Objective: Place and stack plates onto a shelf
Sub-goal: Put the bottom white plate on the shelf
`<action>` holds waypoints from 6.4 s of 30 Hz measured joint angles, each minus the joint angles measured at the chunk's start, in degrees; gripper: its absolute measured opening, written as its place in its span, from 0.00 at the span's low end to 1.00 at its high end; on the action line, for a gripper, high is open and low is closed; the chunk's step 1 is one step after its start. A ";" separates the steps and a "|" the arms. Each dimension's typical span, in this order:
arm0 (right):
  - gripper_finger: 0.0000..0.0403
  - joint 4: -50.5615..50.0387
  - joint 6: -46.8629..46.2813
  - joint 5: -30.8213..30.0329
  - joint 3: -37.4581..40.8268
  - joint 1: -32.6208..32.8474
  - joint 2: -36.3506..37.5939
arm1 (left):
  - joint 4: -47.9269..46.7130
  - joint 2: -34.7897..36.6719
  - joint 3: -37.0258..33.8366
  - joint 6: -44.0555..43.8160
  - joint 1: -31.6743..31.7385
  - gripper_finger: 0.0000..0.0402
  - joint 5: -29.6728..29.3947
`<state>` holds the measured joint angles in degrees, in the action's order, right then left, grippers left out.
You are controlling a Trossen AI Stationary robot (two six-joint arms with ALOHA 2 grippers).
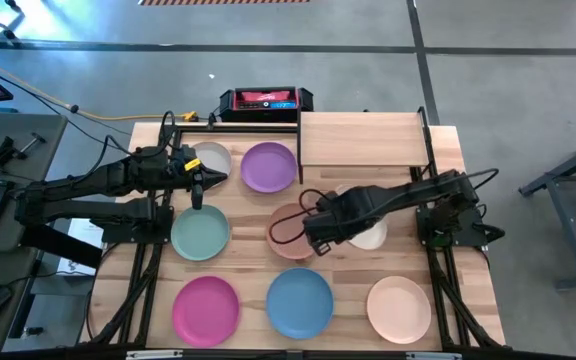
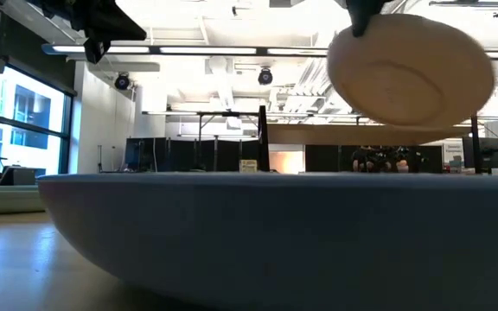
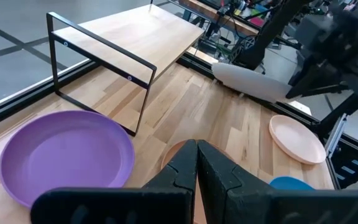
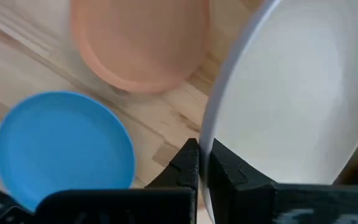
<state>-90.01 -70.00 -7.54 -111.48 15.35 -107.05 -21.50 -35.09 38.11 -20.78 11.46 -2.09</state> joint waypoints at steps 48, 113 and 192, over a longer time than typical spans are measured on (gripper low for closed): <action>0.00 -0.19 42.22 -12.03 14.36 -30.55 26.00 | 2.60 -0.15 0.00 -0.11 0.04 0.01 -3.78; 0.00 8.77 65.99 -10.00 34.43 -41.92 25.62 | 8.28 -5.42 0.02 -0.04 0.04 0.01 -6.21; 0.00 11.53 62.45 -3.40 34.43 -46.82 25.62 | 8.00 -5.42 0.02 -0.09 0.02 0.01 -6.19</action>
<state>-78.48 -7.55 -10.94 -77.06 -31.46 -81.43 -13.50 -40.51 38.13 -20.86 11.49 -8.27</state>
